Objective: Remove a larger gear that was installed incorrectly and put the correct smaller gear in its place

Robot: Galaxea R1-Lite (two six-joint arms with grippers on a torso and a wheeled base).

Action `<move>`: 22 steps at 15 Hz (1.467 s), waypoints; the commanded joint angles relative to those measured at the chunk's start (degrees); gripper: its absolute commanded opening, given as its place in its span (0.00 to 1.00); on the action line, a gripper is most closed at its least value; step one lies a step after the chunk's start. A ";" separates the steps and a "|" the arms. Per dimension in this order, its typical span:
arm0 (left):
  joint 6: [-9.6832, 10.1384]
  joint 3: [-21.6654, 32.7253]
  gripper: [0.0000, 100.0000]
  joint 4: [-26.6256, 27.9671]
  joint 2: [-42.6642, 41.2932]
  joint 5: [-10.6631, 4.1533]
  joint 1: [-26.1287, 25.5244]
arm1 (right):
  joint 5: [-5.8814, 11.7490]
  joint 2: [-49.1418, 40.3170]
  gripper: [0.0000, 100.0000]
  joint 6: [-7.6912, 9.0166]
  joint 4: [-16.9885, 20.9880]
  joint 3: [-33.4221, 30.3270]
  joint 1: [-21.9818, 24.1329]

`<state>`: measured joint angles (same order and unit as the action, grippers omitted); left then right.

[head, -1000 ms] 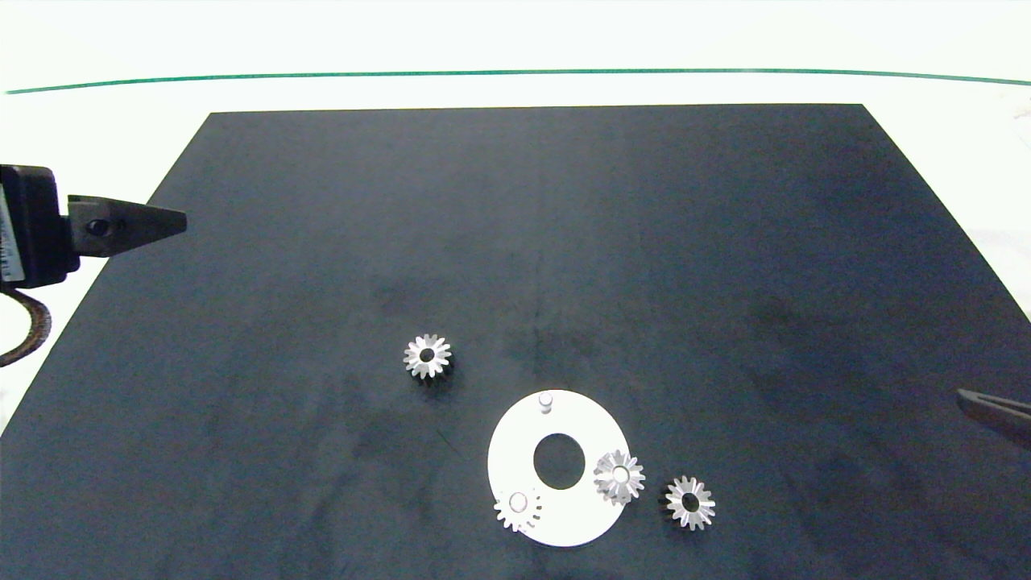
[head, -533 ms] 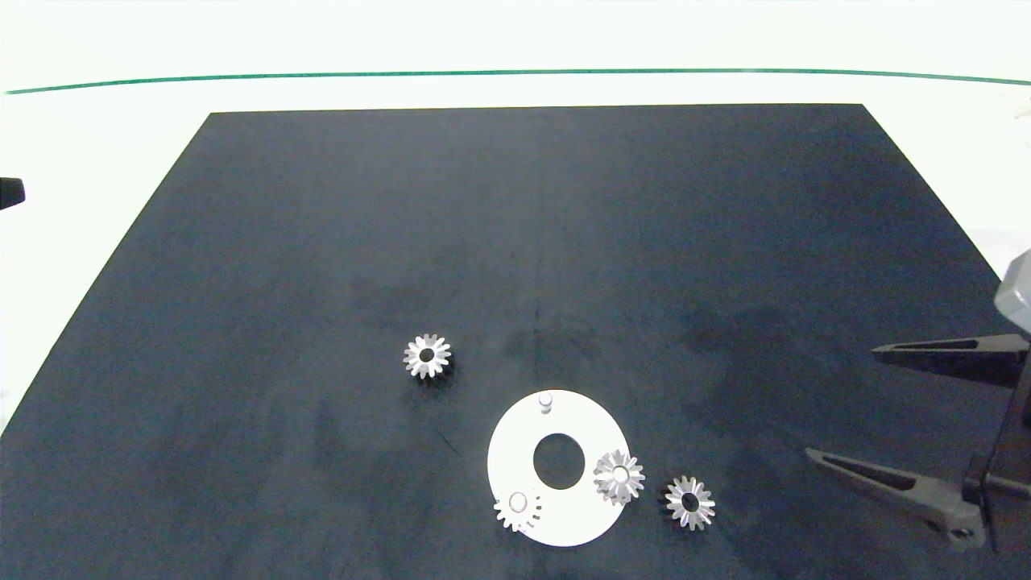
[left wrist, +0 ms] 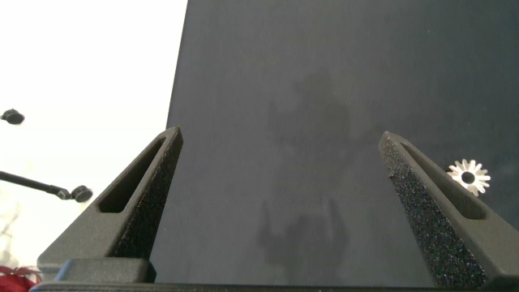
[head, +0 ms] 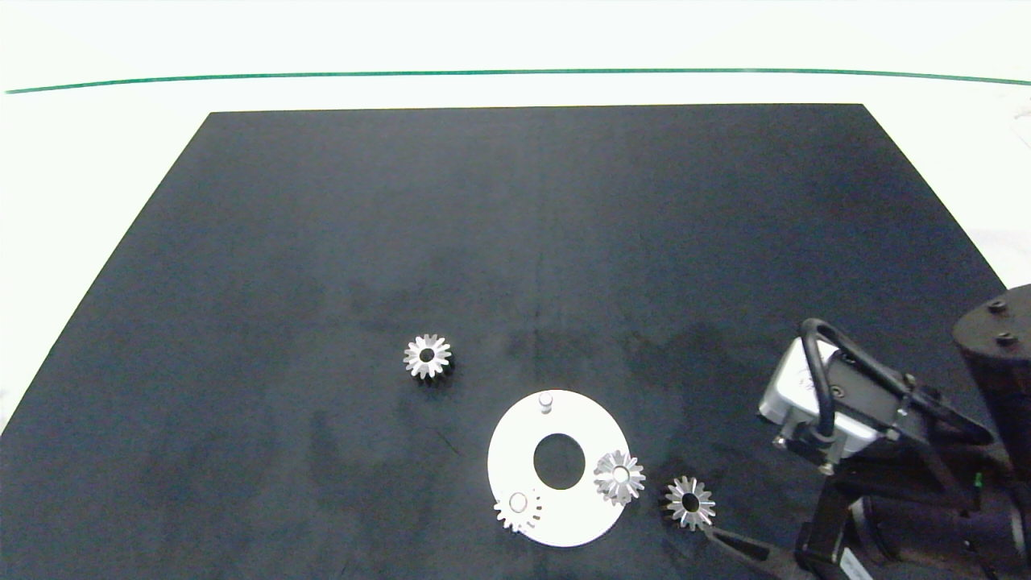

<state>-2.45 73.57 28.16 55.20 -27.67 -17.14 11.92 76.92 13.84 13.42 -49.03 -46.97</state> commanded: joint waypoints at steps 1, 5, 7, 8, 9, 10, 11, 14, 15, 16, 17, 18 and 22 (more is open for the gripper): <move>-0.01 -0.01 1.00 0.14 0.17 -0.19 -0.09 | 0.12 5.78 1.00 0.23 0.03 0.08 -0.58; -0.54 -0.01 1.00 0.14 -0.62 -0.19 0.00 | 1.88 7.28 1.00 0.23 -0.06 0.34 -1.11; -0.80 -0.01 1.00 0.14 -0.88 -0.19 0.00 | 1.70 8.24 1.00 -0.04 0.03 0.78 -1.11; -0.89 -0.01 1.00 0.14 -1.06 -0.19 0.00 | 1.61 8.95 1.00 -0.04 -0.06 1.31 -1.02; -1.07 -0.18 1.00 0.14 -1.06 -0.19 0.00 | 1.52 9.74 1.00 -0.13 -0.15 1.83 -0.93; -1.42 -0.27 1.00 0.14 -1.15 -0.19 0.00 | 1.52 10.26 1.00 -0.21 -1.03 2.27 -0.93; -1.59 -0.36 1.00 0.05 -1.23 -0.19 0.00 | 1.52 11.06 1.00 -0.13 -2.70 2.54 -0.93; -1.68 -0.45 1.00 0.05 -1.76 -0.19 0.00 | 1.79 13.34 1.00 -0.13 -8.50 2.89 -0.84; -1.94 -0.45 1.00 -0.04 -1.94 -0.19 0.00 | 1.88 14.13 1.00 -0.13 -9.20 2.89 -0.84; -1.94 -0.45 1.00 -0.04 -2.20 -0.19 0.00 | 1.88 14.48 1.00 -0.13 -9.20 3.06 -0.84; -1.94 -0.45 1.00 -0.04 -2.29 -0.19 0.00 | 1.88 14.92 1.00 -0.13 -9.29 3.42 -0.84; -1.94 -0.45 1.00 -0.04 -2.29 -0.19 0.00 | 1.88 14.92 1.00 -0.13 -9.29 3.42 -0.84; -1.94 -0.62 1.00 0.05 -2.73 -0.19 0.00 | 2.14 15.01 0.98 -0.04 -9.29 3.59 -0.23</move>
<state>-4.40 73.01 28.03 52.57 -27.70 -17.08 13.97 91.92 13.69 4.05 -45.53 -47.32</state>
